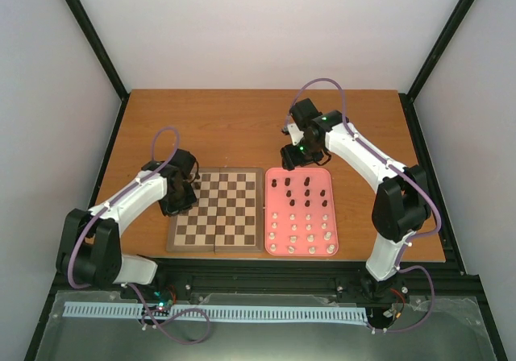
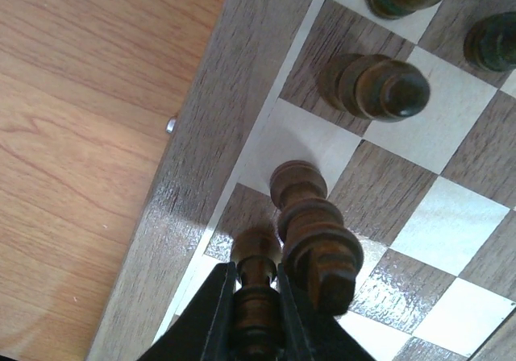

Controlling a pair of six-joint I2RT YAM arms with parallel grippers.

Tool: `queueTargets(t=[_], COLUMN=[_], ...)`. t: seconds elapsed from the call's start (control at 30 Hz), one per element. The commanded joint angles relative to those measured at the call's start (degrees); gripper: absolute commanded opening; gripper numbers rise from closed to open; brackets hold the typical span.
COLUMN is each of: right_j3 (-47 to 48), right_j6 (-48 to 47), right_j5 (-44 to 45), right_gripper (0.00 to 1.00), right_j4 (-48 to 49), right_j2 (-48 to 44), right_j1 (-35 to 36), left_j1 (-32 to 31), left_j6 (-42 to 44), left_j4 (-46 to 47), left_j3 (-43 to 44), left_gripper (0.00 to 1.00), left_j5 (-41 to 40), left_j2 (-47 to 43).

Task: Set up the chess pieces on the board
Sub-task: Place the chess piece on the chessboard.

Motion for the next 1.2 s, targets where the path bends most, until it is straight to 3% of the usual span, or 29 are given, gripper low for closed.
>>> queueTargets(t=[0.0, 1.17], right_j3=[0.06, -0.06], right_j6=[-0.78, -0.95], right_j5=[-0.37, -1.10], right_gripper=[0.63, 0.63], right_j4=[0.49, 0.60], right_j2=[0.77, 0.97], right_j1=[-0.69, -0.72], left_j1=[0.49, 0.67], left_j6=[1.25, 2.45], left_j4=[1.03, -0.45], left_j3=[2.45, 2.33], left_gripper=[0.15, 0.24], left_j5=[-0.74, 0.56], left_j2=[0.79, -0.54])
